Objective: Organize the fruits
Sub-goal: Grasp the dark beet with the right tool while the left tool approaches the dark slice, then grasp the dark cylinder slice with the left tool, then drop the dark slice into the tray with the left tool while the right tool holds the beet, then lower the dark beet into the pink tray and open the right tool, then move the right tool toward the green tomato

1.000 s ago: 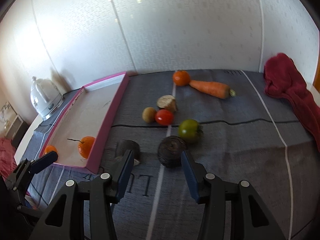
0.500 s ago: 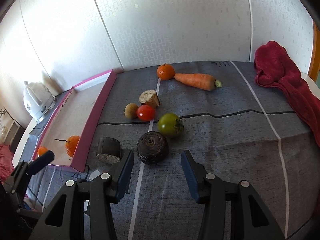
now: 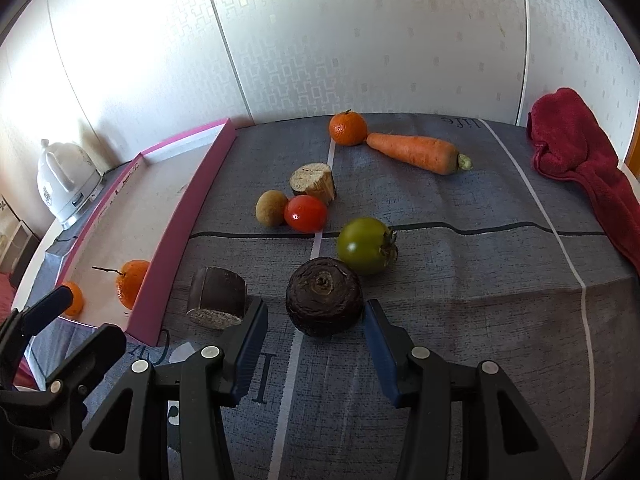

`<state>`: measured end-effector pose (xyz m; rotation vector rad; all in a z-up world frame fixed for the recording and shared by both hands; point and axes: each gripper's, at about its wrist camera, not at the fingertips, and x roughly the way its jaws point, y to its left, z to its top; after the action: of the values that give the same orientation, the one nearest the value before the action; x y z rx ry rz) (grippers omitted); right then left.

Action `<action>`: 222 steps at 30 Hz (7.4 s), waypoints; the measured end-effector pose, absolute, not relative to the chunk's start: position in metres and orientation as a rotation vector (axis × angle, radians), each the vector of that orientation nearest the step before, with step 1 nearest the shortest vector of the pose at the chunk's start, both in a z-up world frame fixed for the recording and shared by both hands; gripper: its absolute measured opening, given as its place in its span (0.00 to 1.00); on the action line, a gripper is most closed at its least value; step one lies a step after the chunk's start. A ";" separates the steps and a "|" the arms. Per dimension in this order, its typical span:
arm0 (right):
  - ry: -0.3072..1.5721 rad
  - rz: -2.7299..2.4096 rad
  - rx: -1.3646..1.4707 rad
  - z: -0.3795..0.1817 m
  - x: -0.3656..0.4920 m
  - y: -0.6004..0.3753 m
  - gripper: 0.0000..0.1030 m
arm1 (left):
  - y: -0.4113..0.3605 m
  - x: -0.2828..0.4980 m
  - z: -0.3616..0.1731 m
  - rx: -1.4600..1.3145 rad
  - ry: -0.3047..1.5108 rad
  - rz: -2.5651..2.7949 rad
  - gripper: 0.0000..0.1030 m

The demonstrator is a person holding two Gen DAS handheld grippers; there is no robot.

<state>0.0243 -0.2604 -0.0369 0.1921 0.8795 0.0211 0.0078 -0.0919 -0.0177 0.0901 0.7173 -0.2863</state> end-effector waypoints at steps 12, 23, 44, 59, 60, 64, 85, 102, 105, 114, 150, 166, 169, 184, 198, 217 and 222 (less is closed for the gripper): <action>0.877 -0.002 0.167 -0.041 0.028 -0.258 0.40 | -0.100 0.003 -0.017 0.122 0.701 -0.313 0.91; 0.891 -0.119 0.212 -0.040 0.016 -0.290 0.40 | -0.125 0.008 -0.016 0.169 0.699 -0.405 0.91; 0.873 -0.154 0.287 -0.042 0.014 -0.305 0.40 | -0.170 0.033 -0.035 0.296 0.739 -0.560 0.58; 0.868 -0.153 0.342 -0.042 0.013 -0.309 0.40 | -0.172 0.034 -0.049 0.229 0.820 -0.619 0.43; 0.868 -0.153 0.342 -0.042 0.013 -0.309 0.40 | -0.173 0.034 -0.051 0.238 0.826 -0.608 0.43; 0.866 -0.154 0.342 -0.043 0.013 -0.309 0.40 | -0.175 0.028 -0.052 0.259 0.814 -0.608 0.39; 0.810 -0.122 0.360 -0.036 0.009 -0.307 0.40 | -0.150 0.022 -0.035 0.152 0.787 -0.598 0.37; 0.735 -0.068 0.339 -0.021 0.009 -0.297 0.40 | -0.097 0.029 -0.014 0.046 0.738 -0.519 0.37; 0.720 -0.047 0.317 -0.018 0.010 -0.290 0.40 | -0.087 0.031 -0.013 0.027 0.740 -0.496 0.37; 0.707 0.015 0.298 -0.015 0.014 -0.274 0.40 | -0.060 0.041 -0.015 -0.009 0.749 -0.426 0.37; 0.709 0.142 0.242 -0.018 0.037 -0.229 0.40 | 0.019 0.101 -0.011 -0.004 0.880 -0.222 0.37; 0.659 0.281 0.065 -0.005 0.046 -0.189 0.40 | 0.012 0.078 -0.016 -0.050 0.917 -0.194 0.69; 0.660 0.302 0.066 -0.005 0.050 -0.183 0.40 | 0.008 0.075 -0.018 -0.037 0.922 -0.194 0.75; 0.689 0.364 -0.017 -0.014 0.081 -0.160 0.40 | 0.001 0.066 -0.018 -0.019 0.894 -0.133 0.85; 0.752 0.413 -0.092 -0.029 0.112 -0.136 0.41 | 0.000 0.069 -0.018 -0.029 0.892 -0.124 0.85; 0.740 0.269 0.090 -0.004 0.089 -0.180 0.44 | -0.007 0.072 -0.017 -0.057 0.882 -0.168 0.89; 0.772 0.233 0.129 -0.007 0.085 -0.193 0.44 | -0.017 0.072 -0.016 -0.059 0.868 -0.201 0.92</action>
<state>0.0853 -0.1926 -0.0065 0.1295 0.7716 0.2325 0.0717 -0.0174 -0.0157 -0.0586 0.8684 -0.2009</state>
